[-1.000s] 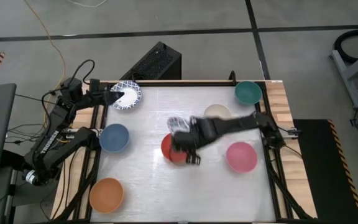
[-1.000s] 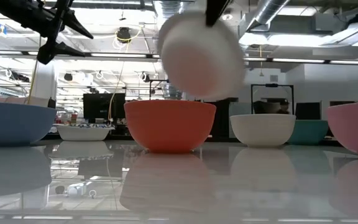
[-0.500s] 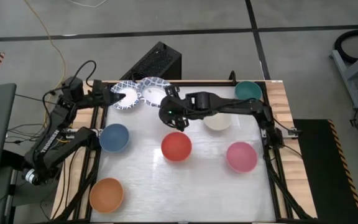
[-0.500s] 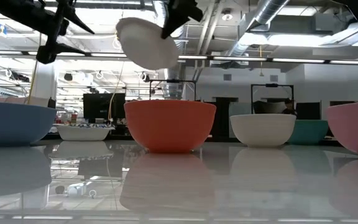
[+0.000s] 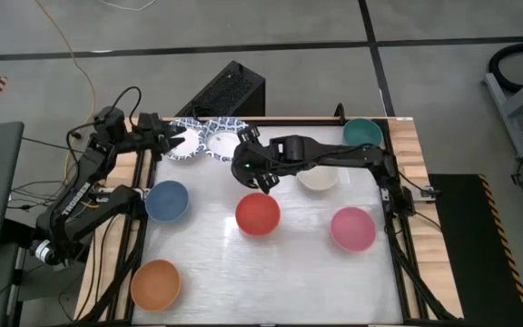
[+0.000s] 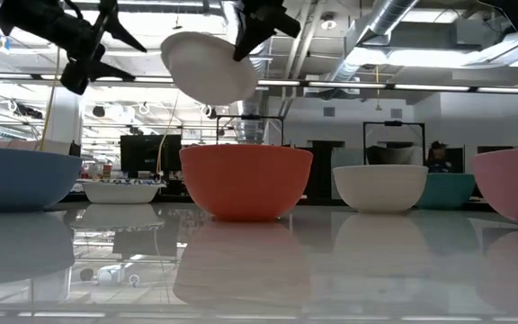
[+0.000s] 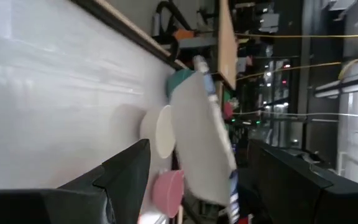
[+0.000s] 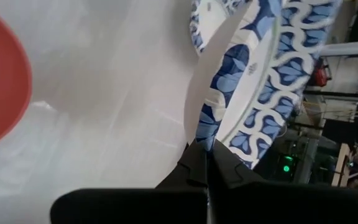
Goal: Nest bowls inside each other
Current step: Stack the bottom white patterned bowl on top of the top white patterned bowl
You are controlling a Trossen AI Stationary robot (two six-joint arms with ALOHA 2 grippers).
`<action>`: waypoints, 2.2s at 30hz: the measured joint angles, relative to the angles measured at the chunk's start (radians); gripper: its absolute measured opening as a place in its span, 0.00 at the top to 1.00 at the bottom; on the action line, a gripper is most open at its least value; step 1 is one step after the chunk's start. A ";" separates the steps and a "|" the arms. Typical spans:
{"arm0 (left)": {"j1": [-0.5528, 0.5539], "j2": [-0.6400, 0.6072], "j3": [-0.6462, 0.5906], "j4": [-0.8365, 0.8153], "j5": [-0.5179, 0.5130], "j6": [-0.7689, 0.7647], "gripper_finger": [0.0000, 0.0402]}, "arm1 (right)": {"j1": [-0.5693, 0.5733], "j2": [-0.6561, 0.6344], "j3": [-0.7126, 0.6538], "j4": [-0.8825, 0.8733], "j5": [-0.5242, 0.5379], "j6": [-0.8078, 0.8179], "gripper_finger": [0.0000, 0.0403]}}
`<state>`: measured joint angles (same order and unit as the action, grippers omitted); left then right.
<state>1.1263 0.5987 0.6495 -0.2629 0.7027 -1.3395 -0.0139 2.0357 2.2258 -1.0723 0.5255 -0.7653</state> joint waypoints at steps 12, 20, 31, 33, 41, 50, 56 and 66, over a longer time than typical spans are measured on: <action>-0.035 0.042 0.000 0.064 0.019 -0.040 0.36 | 0.007 0.000 -0.006 0.062 -0.005 -0.021 0.99; -0.084 0.045 0.000 0.098 -0.009 -0.061 0.36 | 0.007 0.014 -0.006 0.078 -0.028 -0.024 0.99; -0.165 0.058 0.000 0.104 -0.055 -0.062 0.36 | 0.020 0.058 -0.006 0.087 -0.041 -0.058 0.99; -0.175 0.058 0.000 0.104 -0.061 -0.064 0.36 | 0.020 0.062 -0.005 0.092 -0.038 -0.063 0.99; -0.210 0.086 0.000 0.095 -0.060 -0.056 0.44 | 0.030 0.065 -0.006 0.089 -0.025 -0.088 0.99; -0.236 0.135 0.000 0.097 -0.058 -0.040 0.59 | 0.048 0.065 -0.006 0.083 -0.001 -0.081 0.99; -0.237 0.141 0.000 0.096 -0.046 -0.027 0.71 | 0.053 0.065 -0.006 0.084 0.000 -0.079 0.99; -0.237 0.141 0.000 0.056 0.008 0.028 0.92 | 0.060 0.065 -0.006 0.081 0.000 -0.074 0.99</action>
<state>0.8898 0.7399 0.6498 -0.2071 0.7103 -1.3119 0.0463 2.1010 2.2196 -0.9909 0.5259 -0.8391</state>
